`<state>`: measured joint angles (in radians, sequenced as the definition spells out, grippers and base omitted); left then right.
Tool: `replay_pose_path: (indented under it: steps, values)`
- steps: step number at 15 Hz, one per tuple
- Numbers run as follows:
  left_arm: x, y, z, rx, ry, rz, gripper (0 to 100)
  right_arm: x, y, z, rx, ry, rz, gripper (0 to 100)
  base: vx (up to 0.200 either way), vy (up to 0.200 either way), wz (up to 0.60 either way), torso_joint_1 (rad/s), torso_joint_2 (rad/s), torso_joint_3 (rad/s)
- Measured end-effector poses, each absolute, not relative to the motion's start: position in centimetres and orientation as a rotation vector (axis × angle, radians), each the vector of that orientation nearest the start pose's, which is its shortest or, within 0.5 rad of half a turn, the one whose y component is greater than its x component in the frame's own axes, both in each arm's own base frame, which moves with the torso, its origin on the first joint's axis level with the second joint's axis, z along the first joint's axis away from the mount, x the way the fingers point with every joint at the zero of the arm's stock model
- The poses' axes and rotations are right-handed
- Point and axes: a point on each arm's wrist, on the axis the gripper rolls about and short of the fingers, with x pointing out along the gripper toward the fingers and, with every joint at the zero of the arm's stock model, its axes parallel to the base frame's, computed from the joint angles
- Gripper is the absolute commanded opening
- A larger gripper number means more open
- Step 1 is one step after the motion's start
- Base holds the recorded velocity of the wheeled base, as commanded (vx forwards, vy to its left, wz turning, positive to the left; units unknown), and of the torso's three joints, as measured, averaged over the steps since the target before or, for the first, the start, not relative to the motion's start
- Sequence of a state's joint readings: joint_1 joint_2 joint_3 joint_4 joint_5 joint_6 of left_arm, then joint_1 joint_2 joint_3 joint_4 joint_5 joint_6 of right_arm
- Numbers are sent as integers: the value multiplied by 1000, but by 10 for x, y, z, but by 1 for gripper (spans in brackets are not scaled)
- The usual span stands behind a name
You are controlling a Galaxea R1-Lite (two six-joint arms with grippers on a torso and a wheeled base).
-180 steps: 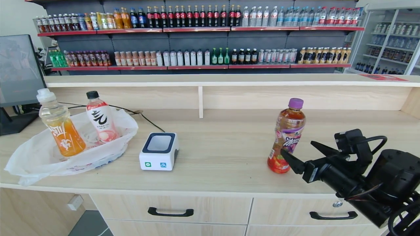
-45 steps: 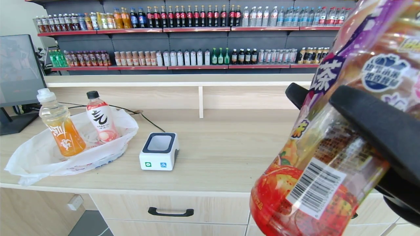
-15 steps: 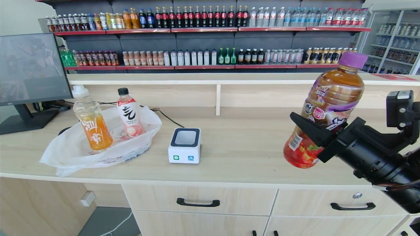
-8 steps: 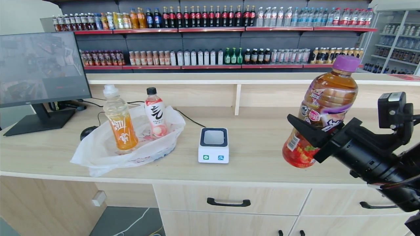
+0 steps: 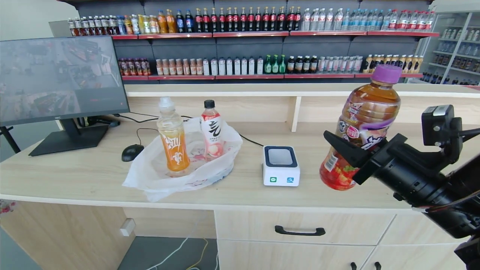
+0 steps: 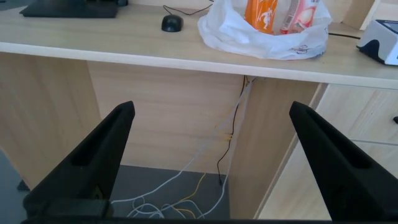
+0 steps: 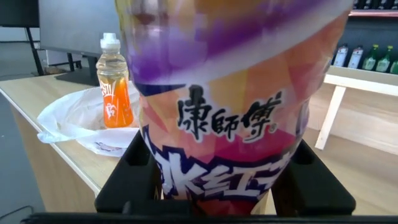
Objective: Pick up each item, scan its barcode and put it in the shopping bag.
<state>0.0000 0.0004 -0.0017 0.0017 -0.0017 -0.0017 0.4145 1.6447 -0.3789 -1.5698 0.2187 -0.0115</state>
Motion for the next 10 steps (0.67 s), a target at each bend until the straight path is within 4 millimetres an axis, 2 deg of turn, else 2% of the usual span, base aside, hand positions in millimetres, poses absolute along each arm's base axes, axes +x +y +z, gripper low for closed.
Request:
replay_pose_path:
  steps: [7, 10]
  values:
    - [-23, 0, 76, -5, 0, -1, 100, 233, 106, 186, -52, -341, 654, 0, 0, 200, 0, 2, 5, 2]
    - [-23, 0, 76, -4, 1, -2, 100, 257, 114, 195, -206, -447, 619, 0, 0, 0, 0, 0, 0, 0]
